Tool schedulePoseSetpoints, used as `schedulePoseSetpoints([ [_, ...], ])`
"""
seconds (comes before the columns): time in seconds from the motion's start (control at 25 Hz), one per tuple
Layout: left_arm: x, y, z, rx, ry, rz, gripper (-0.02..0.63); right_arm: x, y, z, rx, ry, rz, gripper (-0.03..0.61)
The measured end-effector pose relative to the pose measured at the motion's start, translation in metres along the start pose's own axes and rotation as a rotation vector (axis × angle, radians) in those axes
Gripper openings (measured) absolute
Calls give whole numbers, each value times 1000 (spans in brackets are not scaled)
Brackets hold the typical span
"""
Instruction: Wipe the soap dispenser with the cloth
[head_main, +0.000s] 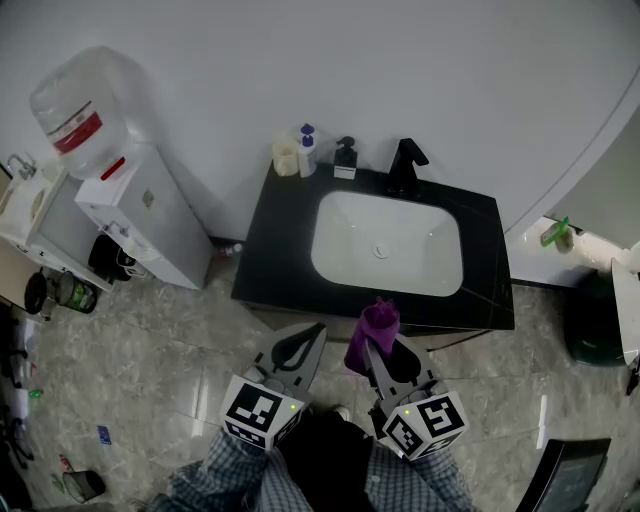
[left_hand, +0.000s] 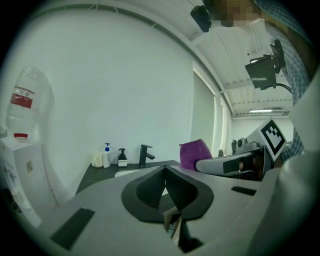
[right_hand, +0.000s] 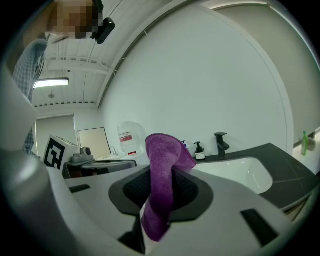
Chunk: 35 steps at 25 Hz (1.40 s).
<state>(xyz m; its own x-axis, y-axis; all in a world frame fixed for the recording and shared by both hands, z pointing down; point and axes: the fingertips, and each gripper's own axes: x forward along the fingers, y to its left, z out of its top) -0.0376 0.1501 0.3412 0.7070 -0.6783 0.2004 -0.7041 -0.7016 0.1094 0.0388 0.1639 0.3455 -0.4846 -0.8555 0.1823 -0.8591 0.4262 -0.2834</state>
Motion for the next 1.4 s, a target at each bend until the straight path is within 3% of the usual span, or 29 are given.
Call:
schedulePoseSetpoints([
  [1.08, 17, -57, -1, 0, -33, 85, 11, -65, -53, 17, 14, -59, 22, 91],
  [1.4, 36, -67, 6, 25, -34, 26, 11, -62, -62, 34, 28, -102, 31, 91],
])
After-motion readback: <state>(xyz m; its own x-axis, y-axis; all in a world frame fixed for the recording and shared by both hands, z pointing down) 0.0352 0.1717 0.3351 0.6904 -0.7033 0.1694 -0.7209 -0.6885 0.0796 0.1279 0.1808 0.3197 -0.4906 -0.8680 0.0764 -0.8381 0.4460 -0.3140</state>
